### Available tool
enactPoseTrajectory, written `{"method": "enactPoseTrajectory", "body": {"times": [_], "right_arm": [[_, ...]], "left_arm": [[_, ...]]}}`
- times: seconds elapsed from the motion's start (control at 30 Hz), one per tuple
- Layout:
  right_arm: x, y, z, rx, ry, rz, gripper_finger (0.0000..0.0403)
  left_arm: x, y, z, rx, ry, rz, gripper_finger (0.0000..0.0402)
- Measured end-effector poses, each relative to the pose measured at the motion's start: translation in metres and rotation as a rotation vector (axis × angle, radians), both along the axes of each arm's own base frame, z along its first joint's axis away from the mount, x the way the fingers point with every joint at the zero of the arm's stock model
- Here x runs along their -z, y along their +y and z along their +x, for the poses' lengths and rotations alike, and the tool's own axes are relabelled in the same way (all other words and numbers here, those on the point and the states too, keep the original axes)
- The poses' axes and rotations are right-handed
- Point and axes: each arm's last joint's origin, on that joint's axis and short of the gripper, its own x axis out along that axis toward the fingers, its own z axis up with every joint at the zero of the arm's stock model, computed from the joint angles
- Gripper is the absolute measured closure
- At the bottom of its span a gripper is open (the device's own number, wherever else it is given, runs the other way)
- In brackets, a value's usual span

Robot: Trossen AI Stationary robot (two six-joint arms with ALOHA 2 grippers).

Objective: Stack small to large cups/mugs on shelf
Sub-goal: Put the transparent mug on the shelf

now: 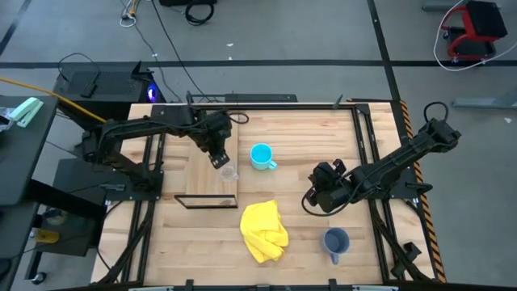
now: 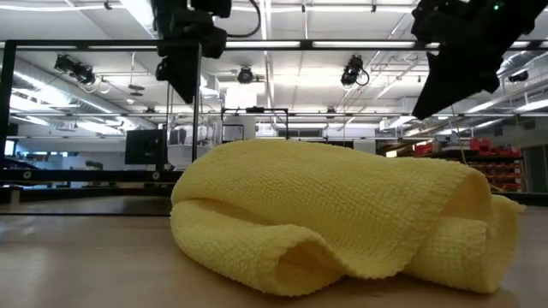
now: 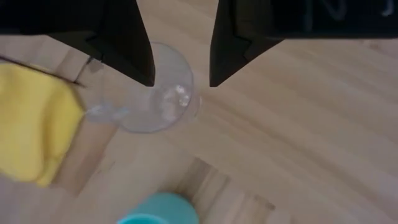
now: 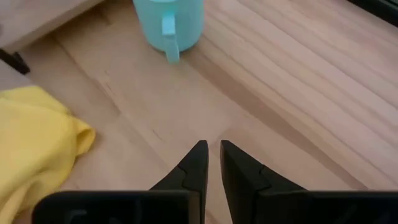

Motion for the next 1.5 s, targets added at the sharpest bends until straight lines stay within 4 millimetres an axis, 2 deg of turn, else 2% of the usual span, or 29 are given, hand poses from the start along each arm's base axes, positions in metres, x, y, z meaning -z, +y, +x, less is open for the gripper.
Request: {"method": "enactPoseTrajectory", "body": {"times": [0.27,0.67,0.77,0.97,1.37,1.5], "right_arm": [[0.009,0.000,0.003,0.006,-0.070,-0.026,0.0352],[0.008,0.002,0.006,-0.006,-0.093,-0.031,0.0352],[0.008,0.002,0.006,-0.012,-0.090,-0.035,0.0352],[0.008,0.002,0.007,-0.014,-0.090,-0.037,0.0352],[0.008,0.002,0.007,-0.016,-0.093,-0.036,0.0352],[0.008,0.002,0.007,-0.018,-0.091,-0.038,0.0352]], "left_arm": [[0.017,0.000,0.010,0.002,0.089,0.000,0.0239],[0.028,0.000,0.017,-0.003,0.117,-0.011,0.0239],[0.042,-0.001,0.018,0.001,0.133,-0.016,0.0239],[0.070,0.000,0.007,-0.008,0.202,-0.038,0.0239],[0.061,0.003,0.012,0.003,0.148,-0.020,0.0239],[0.061,0.002,0.010,-0.021,0.167,-0.031,0.0255]]}}
